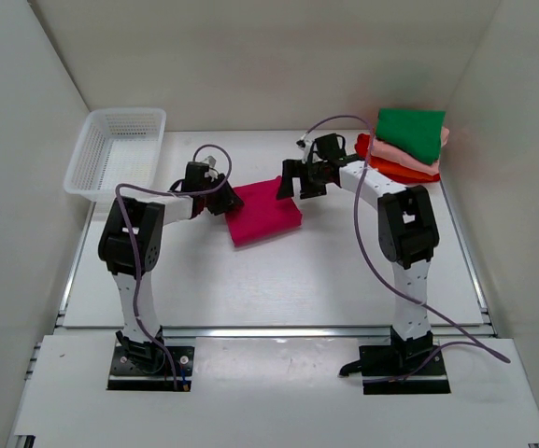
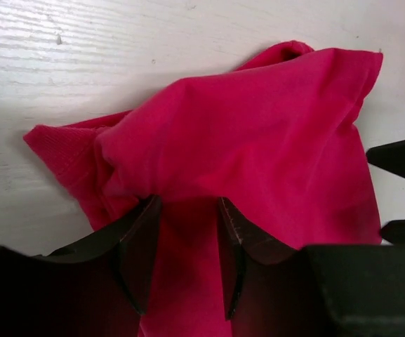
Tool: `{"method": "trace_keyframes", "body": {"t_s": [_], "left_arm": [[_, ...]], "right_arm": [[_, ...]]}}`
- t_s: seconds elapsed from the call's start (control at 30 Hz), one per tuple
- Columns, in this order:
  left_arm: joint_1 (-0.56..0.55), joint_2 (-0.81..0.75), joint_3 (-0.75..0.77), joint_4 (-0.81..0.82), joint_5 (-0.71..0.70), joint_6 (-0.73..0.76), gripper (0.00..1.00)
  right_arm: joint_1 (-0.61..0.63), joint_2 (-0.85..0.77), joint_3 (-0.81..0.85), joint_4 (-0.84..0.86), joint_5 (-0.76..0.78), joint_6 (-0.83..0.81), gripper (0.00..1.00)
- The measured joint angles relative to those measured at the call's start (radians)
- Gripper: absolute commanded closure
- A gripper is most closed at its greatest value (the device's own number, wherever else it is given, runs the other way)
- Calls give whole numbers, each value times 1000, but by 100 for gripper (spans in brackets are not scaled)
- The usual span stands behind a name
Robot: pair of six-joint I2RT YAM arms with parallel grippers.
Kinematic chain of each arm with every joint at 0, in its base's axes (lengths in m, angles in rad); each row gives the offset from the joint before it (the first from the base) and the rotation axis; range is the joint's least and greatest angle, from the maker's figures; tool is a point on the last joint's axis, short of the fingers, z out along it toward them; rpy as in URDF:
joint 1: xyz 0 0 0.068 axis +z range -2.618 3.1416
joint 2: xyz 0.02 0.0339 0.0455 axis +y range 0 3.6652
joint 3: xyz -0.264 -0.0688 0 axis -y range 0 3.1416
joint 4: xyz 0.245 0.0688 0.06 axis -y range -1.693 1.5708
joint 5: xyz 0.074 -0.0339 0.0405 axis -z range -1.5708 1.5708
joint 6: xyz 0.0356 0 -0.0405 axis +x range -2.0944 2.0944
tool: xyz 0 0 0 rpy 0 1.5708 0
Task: Fold and stack the t-shirts
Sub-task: Fold the long partially folded tshirt into a neat square, then put the neatly folded tshirt into the corner of the board with the right arm
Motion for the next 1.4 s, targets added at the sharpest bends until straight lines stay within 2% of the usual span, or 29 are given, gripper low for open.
{"method": "trace_keyframes", "body": {"t_s": [0.27,0.47,0.67,0.77,0.83,0.87,0.9,1.07,1.2,1.4], "left_arm": [[24,9,13,-42,68,6,54],[25,9,10,-38,77,9,55],[30,9,-4,-18,93,5,55],[31,3,-22,2,104,-1,55],[32,-2,-36,18,107,-5,56],[32,-6,-45,25,109,-5,56],[35,-11,-55,32,111,-7,55],[47,-43,-105,47,127,-12,52],[63,-85,-166,64,172,-18,49],[105,-215,-294,45,204,-9,50]], "right_arm": [[70,106,126,-158,156,24,1],[109,203,301,-314,282,19,16],[151,212,313,-369,356,22,53],[178,225,332,-393,399,26,54],[193,238,353,-411,430,29,60],[200,245,362,-417,438,32,83],[205,251,372,-420,435,35,100],[217,250,384,-427,451,23,100],[193,246,406,-454,400,-38,100],[52,207,525,-521,314,-135,100]]}}
